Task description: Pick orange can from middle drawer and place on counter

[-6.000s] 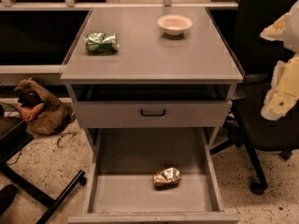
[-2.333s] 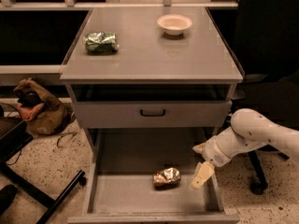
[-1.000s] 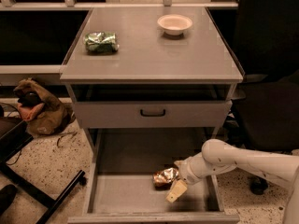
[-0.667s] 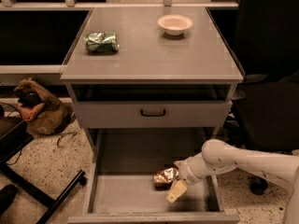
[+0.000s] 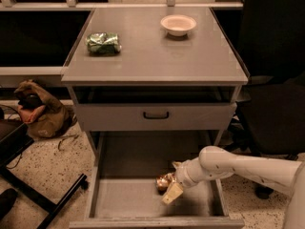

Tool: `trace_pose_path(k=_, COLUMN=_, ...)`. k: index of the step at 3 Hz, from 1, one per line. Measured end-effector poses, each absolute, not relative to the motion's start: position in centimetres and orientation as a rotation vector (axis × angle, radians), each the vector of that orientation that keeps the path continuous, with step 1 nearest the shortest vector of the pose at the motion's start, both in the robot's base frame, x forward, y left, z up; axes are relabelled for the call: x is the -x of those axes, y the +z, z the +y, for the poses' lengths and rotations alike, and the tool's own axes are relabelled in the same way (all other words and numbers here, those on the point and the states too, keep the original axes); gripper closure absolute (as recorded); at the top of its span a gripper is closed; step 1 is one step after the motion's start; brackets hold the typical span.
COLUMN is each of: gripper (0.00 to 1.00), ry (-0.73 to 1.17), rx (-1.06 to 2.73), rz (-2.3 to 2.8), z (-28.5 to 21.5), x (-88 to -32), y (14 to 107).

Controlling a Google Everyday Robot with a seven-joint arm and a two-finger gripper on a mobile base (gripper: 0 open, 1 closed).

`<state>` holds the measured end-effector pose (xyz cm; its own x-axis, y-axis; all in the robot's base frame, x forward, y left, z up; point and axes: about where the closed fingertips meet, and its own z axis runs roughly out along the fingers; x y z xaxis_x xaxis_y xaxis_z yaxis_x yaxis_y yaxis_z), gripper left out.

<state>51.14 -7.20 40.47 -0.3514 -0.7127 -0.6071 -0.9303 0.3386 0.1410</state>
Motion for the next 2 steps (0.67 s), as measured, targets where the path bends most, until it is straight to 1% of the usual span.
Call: trace_pose_path(k=2, gripper=0.00, ry=0.622, rx=1.455, rz=2.132, z=-4.5, x=-53.0, y=38.4)
